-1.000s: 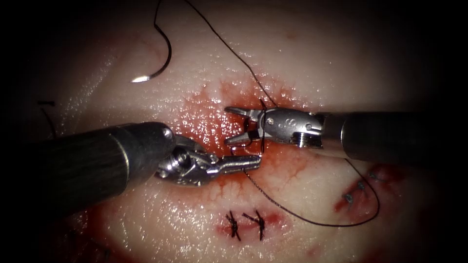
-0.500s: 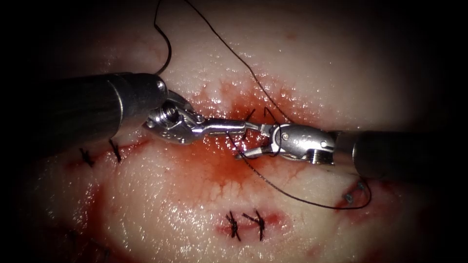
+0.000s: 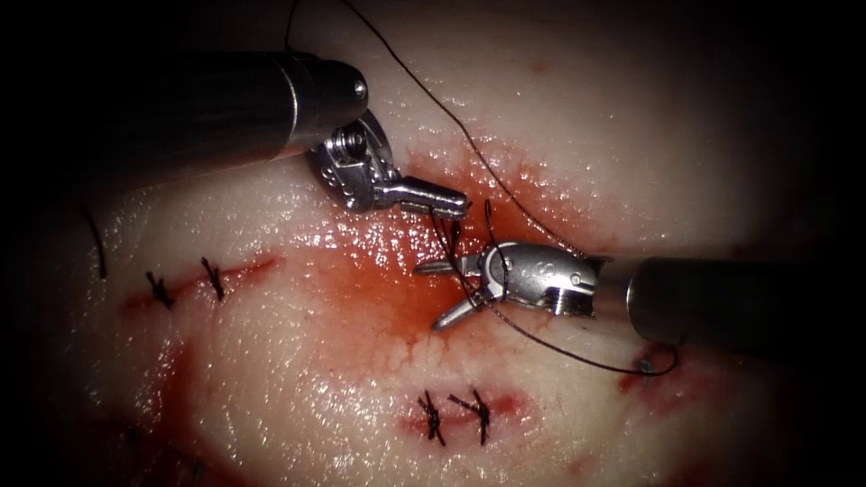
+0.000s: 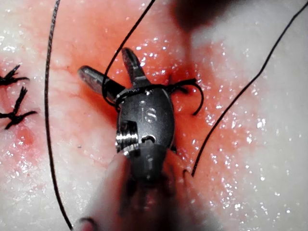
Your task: Wound Closure
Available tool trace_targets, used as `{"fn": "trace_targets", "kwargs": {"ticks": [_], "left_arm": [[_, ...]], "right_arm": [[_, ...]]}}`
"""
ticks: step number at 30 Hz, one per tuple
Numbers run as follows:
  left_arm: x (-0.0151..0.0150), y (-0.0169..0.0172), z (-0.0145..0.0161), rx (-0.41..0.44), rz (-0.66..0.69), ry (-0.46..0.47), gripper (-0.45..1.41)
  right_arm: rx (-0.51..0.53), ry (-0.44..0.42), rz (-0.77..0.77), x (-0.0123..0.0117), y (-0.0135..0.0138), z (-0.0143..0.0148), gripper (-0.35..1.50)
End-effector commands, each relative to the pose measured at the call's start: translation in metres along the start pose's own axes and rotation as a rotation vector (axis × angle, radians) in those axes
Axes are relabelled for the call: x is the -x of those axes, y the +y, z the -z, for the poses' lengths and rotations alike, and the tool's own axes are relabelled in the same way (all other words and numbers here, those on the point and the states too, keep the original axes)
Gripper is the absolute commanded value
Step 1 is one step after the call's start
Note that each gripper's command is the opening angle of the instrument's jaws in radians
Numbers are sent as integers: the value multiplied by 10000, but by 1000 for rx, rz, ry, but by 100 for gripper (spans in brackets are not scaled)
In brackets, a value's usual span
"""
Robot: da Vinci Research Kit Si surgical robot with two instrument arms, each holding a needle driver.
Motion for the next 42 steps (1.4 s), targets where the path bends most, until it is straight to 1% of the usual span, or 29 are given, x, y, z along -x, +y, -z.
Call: {"fn": "trace_targets", "kwargs": {"ticks": [1, 2, 3, 5, 7, 8, 9, 10, 12, 13, 15, 17, 21, 25, 31, 33, 34, 35, 37, 40, 42], "left_arm": [[11, 0, -2, 17, -15, -33, -45], [14, 0, -2, 26, -19, -56, -45], [19, 1, 1, 59, -33, -99, -45], [24, 5, 4, 92, -42, -137, -45], [30, 10, 8, 119, -41, -167, -45], [36, 17, 12, 130, -42, -187, -45], [38, 20, 14, 142, -42, -202, -45], [38, 20, 14, 142, -42, -202, -45], [47, 33, 16, 177, -44, -229, -45], [47, 33, 16, 177, -44, -229, -45], [54, 45, 18, 220, -47, -260, -45], [58, 52, 19, 236, -47, -274, -45], [66, 58, 22, 245, -47, -292, -45], [77, 67, 27, 259, -49, -309, -45], [89, 74, 31, 264, -51, -320, -45], [92, 78, 31, 260, -55, -323, -45], [94, 84, 32, 245, -63, -328, -45], [94, 87, 33, 241, -67, -329, -45], [93, 94, 34, 233, -75, -334, -45], [87, 106, 32, 236, -85, -343, -45], [80, 115, 31, 241, -93, -352, -45]], "right_arm": [[-13, 21, -9, 3, 0, -7, 116], [-16, 33, -12, 2, 0, -7, 116], [-21, 52, -22, 0, 0, -6, 116], [-29, 80, -40, -3, 0, -5, 115], [-45, 136, -66, -9, 0, -3, 115], [-64, 177, -76, -14, -1, -1, 115], [-77, 195, -75, -17, -1, 0, 113], [-77, 195, -75, -17, -1, 0, 113], [-91, 212, -79, -21, -3, 0, 113], [-91, 212, -79, -21, -3, 0, 113], [-99, 226, -94, -21, -3, -1, 113], [-101, 240, -99, -20, -2, -1, 113], [-102, 248, -110, -20, -1, -1, 113], [-117, 302, -154, -17, 0, 0, 113], [-151, 357, -218, -9, 4, -1, 113], [-163, 410, -247, -8, 7, 1, 113], [-168, 470, -284, -7, 11, 5, 113], [-166, 494, -293, -7, 12, 8, 113], [-163, 533, -311, -9, 15, 13, 111], [-143, 568, -327, -14, 20, 20, 111], [-112, 595, -348, -21, 26, 28, 115]]}}
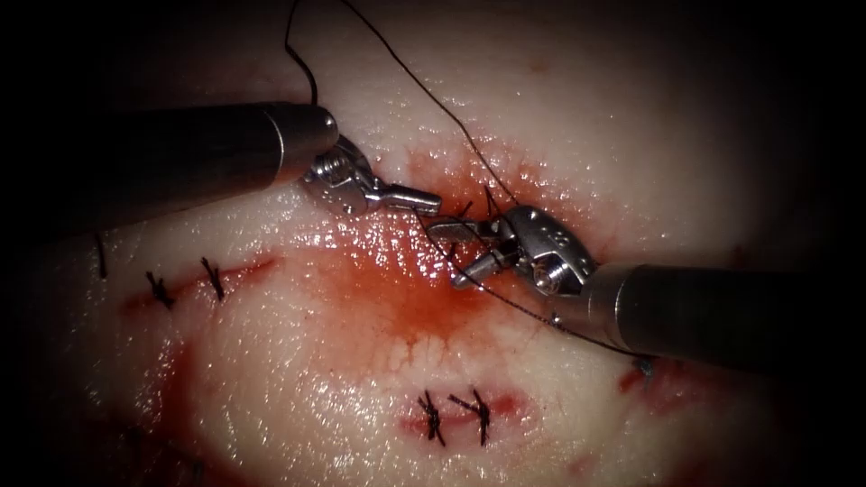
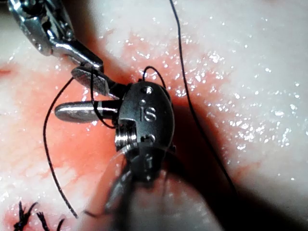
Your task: Wound Closure
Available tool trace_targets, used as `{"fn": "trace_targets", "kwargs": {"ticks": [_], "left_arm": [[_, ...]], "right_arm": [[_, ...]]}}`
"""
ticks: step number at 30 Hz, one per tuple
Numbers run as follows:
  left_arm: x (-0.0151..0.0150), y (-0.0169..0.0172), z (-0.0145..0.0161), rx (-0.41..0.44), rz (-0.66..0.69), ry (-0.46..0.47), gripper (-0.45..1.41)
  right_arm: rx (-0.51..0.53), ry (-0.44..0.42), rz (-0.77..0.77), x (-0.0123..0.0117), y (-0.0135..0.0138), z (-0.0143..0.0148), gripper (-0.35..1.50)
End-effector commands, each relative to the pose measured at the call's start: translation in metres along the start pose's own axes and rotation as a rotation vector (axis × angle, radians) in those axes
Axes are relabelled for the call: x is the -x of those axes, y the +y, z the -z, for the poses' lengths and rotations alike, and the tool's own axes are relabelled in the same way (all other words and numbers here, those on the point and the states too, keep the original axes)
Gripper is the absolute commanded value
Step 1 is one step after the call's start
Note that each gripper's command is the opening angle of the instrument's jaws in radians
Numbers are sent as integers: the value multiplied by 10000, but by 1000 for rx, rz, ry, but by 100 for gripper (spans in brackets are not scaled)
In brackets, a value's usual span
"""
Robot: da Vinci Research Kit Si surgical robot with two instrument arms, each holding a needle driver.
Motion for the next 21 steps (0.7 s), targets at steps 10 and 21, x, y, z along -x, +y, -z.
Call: {"fn": "trace_targets", "kwargs": {"ticks": [10, 21], "left_arm": [[-24, 18, -6, -47, 4, -92, -45], [-54, 26, -74, -36, 38, -118, -45]], "right_arm": [[93, 106, -12, -18, 0, 8, 116], [332, 157, 94, -25, -5, 22, 120]]}}
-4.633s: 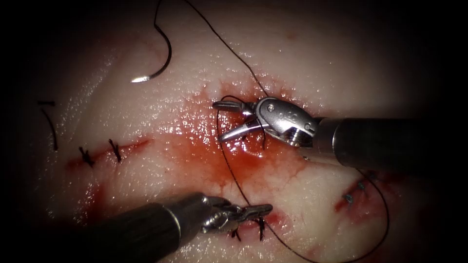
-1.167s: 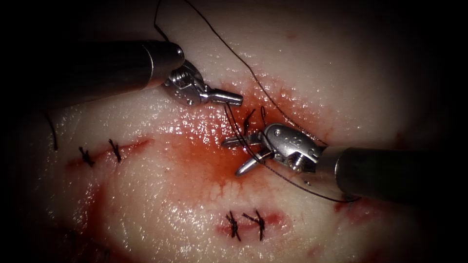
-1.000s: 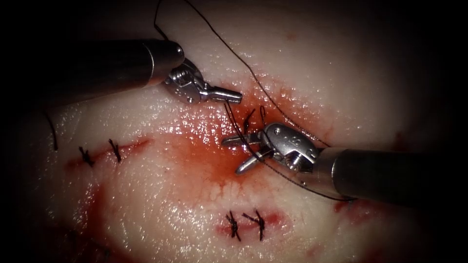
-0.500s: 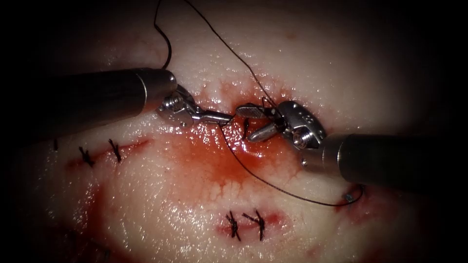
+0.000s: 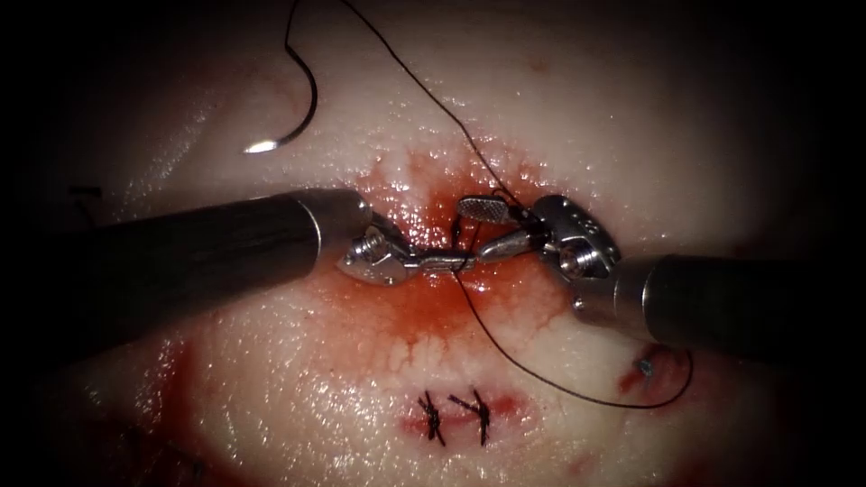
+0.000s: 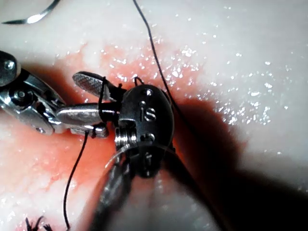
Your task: Wound Closure
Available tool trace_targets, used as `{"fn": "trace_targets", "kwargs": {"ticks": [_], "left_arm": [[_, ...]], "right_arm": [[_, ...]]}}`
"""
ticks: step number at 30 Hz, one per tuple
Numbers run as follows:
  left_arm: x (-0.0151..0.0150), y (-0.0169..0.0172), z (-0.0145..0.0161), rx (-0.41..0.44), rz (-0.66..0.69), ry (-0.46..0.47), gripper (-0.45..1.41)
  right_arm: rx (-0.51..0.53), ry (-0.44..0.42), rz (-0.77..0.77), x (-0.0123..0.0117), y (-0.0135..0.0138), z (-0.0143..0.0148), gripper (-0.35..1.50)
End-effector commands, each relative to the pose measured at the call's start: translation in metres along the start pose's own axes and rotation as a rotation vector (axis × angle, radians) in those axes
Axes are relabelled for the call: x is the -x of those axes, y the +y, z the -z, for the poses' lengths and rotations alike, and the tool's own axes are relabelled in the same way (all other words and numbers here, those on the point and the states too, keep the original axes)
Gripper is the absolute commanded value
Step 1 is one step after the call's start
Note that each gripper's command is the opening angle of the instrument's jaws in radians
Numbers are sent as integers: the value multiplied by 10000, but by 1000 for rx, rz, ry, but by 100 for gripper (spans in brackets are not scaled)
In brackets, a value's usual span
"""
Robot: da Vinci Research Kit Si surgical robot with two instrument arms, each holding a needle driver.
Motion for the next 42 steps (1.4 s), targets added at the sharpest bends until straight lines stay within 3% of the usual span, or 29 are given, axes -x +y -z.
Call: {"fn": "trace_targets", "kwargs": {"ticks": [1, 5, 11, 17, 23, 34, 36, 42], "left_arm": [[1, -1, -11, -2, 1, 3, -45], [-21, -17, -23, -5, 22, -7, -45], [-55, -28, -18, -1, 94, -66, -45], [-87, -39, -16, 4, 108, -124, -45], [-87, -38, -20, 4, 122, -142, -45], [-56, -22, -40, -4, 178, -167, -45], [-49, -35, -40, -23, 192, -167, -45], [-47, -45, -35, -36, 209, -165, -45]], "right_arm": [[23, 6, 29, 10, 2, -2, 120], [136, -23, 95, 10, 1, 6, 123], [246, -75, 155, 2, 1, 25, 121], [349, -171, 186, 23, 9, 40, 120], [402, -162, 183, 21, 16, 52, 118], [490, -130, 184, 10, 39, 76, 116], [479, -96, 186, 8, 39, 75, 116], [444, -100, 182, 11, 31, 64, 116]]}}
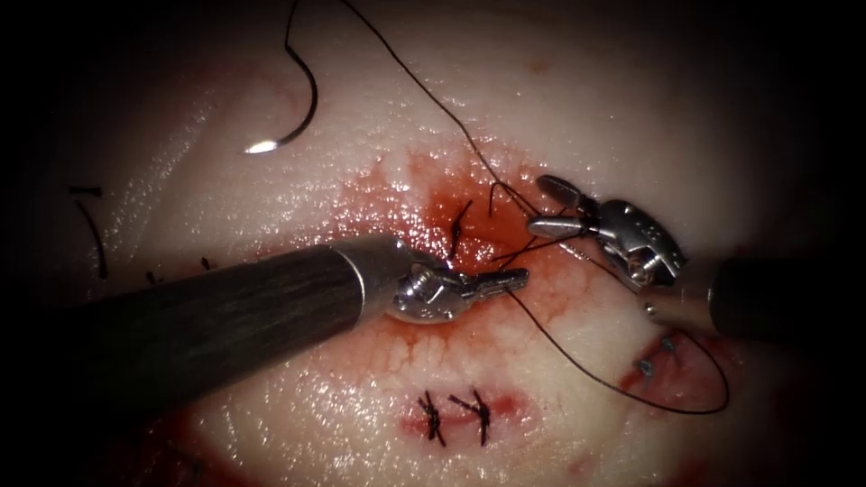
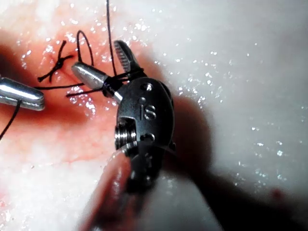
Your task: Wound Closure
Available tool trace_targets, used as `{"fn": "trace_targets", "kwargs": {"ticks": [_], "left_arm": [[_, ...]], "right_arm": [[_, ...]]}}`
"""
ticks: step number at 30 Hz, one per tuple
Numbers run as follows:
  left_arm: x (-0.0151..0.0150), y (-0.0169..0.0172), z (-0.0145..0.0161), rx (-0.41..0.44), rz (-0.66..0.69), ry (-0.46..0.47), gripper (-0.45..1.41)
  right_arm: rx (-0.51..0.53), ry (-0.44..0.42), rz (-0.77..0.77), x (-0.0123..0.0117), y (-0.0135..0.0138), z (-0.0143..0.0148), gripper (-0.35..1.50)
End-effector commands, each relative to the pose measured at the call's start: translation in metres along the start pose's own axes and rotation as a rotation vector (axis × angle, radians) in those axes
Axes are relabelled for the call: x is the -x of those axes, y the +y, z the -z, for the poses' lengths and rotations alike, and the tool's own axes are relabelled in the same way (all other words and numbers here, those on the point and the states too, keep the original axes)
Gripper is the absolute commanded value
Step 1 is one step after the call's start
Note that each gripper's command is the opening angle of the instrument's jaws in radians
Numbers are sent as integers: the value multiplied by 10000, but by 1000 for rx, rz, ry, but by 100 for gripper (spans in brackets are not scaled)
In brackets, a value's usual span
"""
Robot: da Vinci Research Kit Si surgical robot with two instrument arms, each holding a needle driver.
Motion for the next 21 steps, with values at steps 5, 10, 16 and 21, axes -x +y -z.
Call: {"fn": "trace_targets", "kwargs": {"ticks": [5, 10, 16, 21], "left_arm": [[3, 6, 0, -1, 0, -10, -45], [6, 16, 4, 0, -5, -22, -45], [8, 35, -9, -5, 10, -37, -45], [4, 45, -21, 8, 17, -22, -45]], "right_arm": [[-52, 17, -7, 8, -20, -13, 113], [-58, 17, -13, 3, -25, -13, 113], [-53, 19, -5, 5, -25, -13, 113], [-42, 24, 17, 5, -24, -10, 113]]}}
